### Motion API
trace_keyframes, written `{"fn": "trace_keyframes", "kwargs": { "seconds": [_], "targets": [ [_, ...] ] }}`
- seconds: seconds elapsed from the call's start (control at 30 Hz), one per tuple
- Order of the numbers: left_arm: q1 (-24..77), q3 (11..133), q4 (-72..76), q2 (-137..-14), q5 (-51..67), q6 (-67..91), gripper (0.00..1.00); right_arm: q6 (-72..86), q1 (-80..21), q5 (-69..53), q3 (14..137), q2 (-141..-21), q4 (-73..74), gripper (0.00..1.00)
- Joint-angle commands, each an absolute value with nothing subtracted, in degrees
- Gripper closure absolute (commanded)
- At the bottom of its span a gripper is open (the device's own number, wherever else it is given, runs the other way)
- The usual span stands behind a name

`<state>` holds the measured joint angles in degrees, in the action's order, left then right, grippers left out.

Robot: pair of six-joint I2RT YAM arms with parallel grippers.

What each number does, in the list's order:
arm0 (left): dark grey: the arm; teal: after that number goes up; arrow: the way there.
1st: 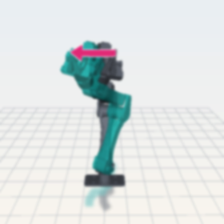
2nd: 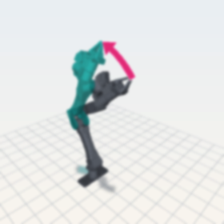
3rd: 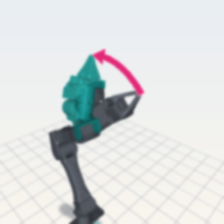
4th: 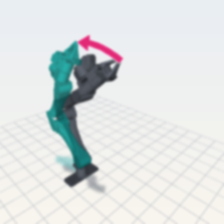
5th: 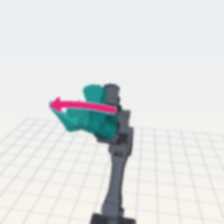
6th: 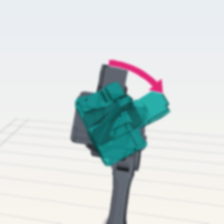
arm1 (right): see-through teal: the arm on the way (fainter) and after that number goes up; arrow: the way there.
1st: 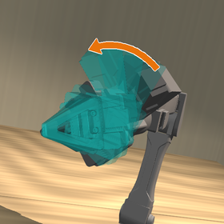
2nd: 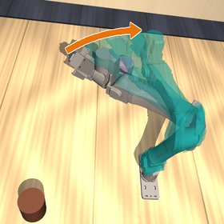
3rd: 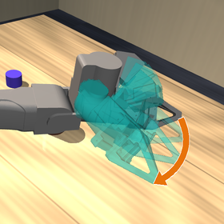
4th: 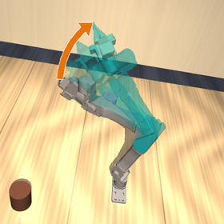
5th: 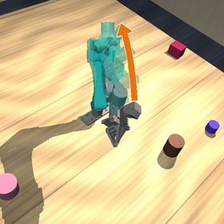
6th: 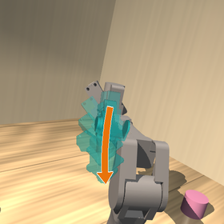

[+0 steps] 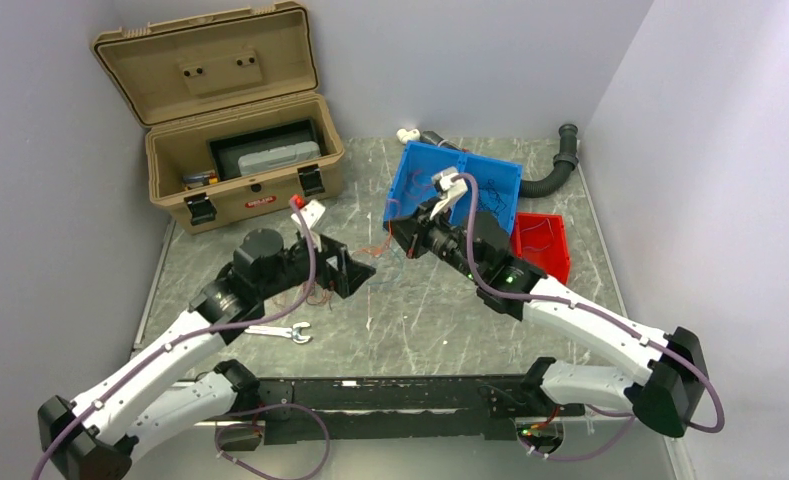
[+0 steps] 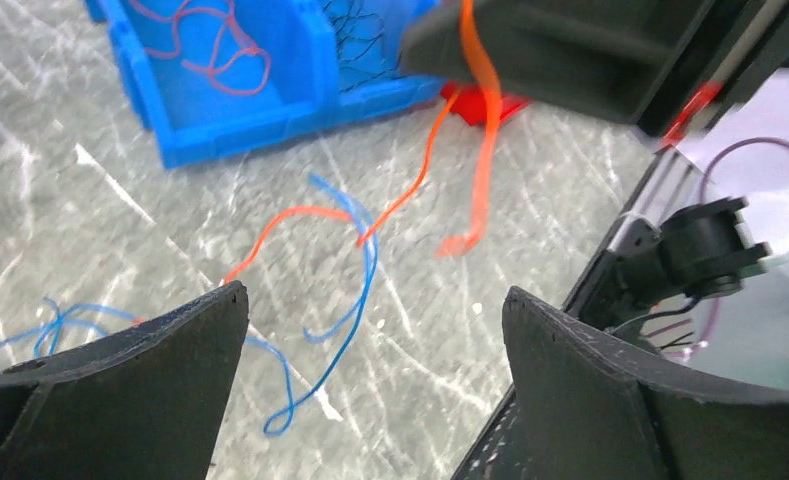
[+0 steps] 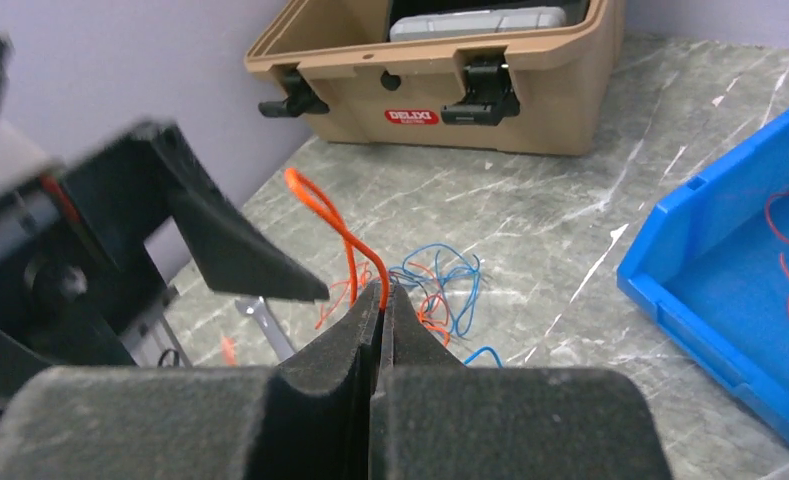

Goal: Untangle the cables

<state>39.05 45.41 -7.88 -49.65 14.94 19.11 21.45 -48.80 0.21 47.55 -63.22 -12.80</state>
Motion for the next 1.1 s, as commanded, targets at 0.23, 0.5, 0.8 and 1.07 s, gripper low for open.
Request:
{"fn": "trace_keyframes", "kwargs": {
  "seconds": [0.23, 0.5, 0.8, 1.07],
  "targets": [
    [39.1, 28.0, 9.8, -40.9, 14.1, 16.8, 0.24, 31.3, -46.9, 2.7, 63.3, -68.0, 0.5, 1.0],
    [39.2, 31.5, 3.1, -47.9, 7.9, 15.7, 0.22, 32.4, -45.1, 2.4, 68.4, -69.1, 5.2, 1.0],
    [34.6, 31.7, -2.5, -56.3, -1.1, 24.1, 0.13, 27.3, -38.7, 1.8, 80.9, -66.6, 12.2, 1.0],
    [20.5, 25.0, 10.2, -66.0, 14.7, 34.5, 0.15, 23.3, -36.4, 5.3, 94.5, -68.3, 17.5, 1.0]
  ]
}}
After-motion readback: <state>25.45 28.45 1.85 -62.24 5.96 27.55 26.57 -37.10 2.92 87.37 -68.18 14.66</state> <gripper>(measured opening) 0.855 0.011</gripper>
